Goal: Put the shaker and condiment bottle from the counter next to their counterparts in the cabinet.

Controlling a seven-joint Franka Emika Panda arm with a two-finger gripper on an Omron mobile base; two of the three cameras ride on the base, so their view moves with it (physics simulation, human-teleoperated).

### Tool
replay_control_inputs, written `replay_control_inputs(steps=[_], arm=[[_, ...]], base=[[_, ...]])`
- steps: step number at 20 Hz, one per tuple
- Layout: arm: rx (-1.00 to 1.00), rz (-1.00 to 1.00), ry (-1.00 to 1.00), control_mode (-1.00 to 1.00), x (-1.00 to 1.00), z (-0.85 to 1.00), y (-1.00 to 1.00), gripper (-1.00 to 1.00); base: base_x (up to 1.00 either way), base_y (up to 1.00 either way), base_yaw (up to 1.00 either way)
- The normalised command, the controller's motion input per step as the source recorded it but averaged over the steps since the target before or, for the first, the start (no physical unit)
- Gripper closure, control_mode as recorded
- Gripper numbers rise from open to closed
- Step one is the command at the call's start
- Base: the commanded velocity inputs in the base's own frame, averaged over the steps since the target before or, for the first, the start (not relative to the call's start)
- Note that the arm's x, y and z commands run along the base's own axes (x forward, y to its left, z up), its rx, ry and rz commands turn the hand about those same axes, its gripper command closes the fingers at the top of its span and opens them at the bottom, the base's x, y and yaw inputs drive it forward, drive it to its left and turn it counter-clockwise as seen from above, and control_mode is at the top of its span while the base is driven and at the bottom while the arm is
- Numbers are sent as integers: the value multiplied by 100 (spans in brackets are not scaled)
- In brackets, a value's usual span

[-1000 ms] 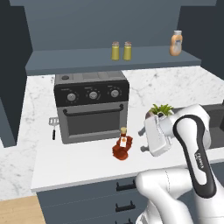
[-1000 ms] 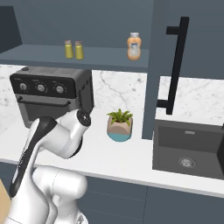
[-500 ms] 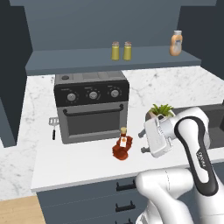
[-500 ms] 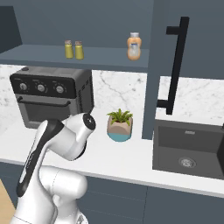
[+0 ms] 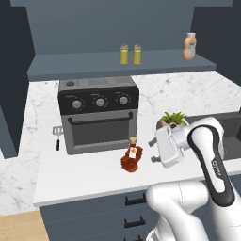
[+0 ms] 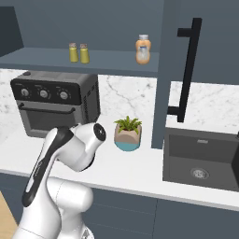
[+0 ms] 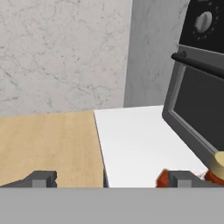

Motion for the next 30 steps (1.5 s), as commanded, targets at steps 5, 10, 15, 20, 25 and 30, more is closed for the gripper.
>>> replay_control_inputs(steps=[5, 10, 15, 20, 25, 30], arm=[[4, 0, 0, -100, 21, -3, -6, -100], [4, 0, 0, -100, 18, -5, -2, -100], [4, 0, 0, -100, 11, -12, 0, -100], [2, 0, 0, -100, 1, -23, 0, -100], [3, 0, 0, -100, 16, -11, 0, -100], [3, 0, 0, -100, 29, 0, 0, -100]], base=[[0, 0, 0], [0, 0, 0], [0, 0, 0], [0, 0, 0], [0, 0, 0], [0, 0, 0]])
